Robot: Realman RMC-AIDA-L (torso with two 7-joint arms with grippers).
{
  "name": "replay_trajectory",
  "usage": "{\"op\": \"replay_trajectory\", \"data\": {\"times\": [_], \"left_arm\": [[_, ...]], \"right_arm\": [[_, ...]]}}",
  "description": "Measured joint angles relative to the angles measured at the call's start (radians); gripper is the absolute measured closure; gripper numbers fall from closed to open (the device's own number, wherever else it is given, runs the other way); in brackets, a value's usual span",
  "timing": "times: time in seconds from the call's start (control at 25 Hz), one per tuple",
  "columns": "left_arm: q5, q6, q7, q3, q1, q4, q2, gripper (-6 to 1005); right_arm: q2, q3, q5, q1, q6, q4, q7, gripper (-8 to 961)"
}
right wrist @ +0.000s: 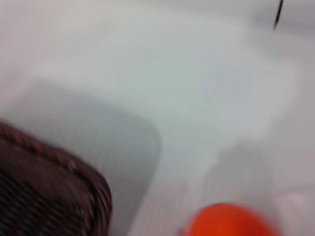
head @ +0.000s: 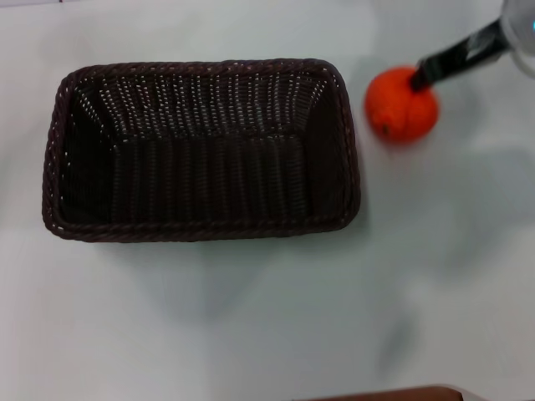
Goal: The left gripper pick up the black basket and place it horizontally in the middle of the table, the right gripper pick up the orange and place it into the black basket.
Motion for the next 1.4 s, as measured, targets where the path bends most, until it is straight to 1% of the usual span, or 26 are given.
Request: {"op": "replay_trajectory", "data": {"times": [0.2,0.36,0.48,0.6,0.68,0.76,0.84,0.96,1.08,1.2,1.28,1.4], "left_arm": [[0.000,0.003,0.004,0.000,-0.001,0.000,0.001,263],[-0.006,0.003,0.004,-0.001,0.000,0.000,0.001,263],[-0.013,0.003,0.004,-0.006,0.004,0.000,-0.002,263],[-0.017,0.004,0.004,-0.014,0.009,0.000,-0.005,263],[-0.023,0.004,0.006,-0.015,0.015,0.001,-0.006,263],[-0.028,0.005,0.010,-0.015,0.017,0.002,-0.007,263],[-0.042,0.005,0.021,-0.015,0.023,0.002,-0.009,263],[-0.074,0.006,0.056,-0.025,0.030,0.010,-0.015,263],[-0.116,0.006,0.125,-0.056,0.038,0.038,-0.024,263],[-0.178,0.006,0.219,-0.098,0.048,0.092,-0.032,263],[-0.235,0.008,0.314,-0.127,0.059,0.146,-0.035,263],[-0.326,0.019,0.468,-0.135,0.084,0.220,-0.042,263]], "right_arm": [[0.000,0.043,0.090,-0.023,0.122,-0.253,-0.005,876],[0.001,0.006,0.166,-0.024,0.210,-0.445,-0.010,873],[0.001,-0.030,0.274,-0.012,0.250,-0.516,-0.037,871],[0.002,-0.075,0.368,0.006,0.249,-0.510,-0.103,869],[0.004,-0.120,0.390,0.014,0.219,-0.479,-0.146,867],[0.007,-0.181,0.396,0.020,0.162,-0.430,-0.171,866],[0.008,-0.237,0.417,0.023,0.070,-0.359,-0.182,864],[0.006,-0.256,0.467,0.029,-0.040,-0.249,-0.203,862],[0.003,-0.235,0.506,0.032,-0.103,-0.169,-0.236,650],[0.003,-0.199,0.545,0.008,-0.145,-0.148,-0.271,502],[0.003,-0.174,0.584,-0.030,-0.182,-0.151,-0.297,404],[0.006,-0.138,0.726,-0.117,-0.274,-0.149,-0.406,301]]}}
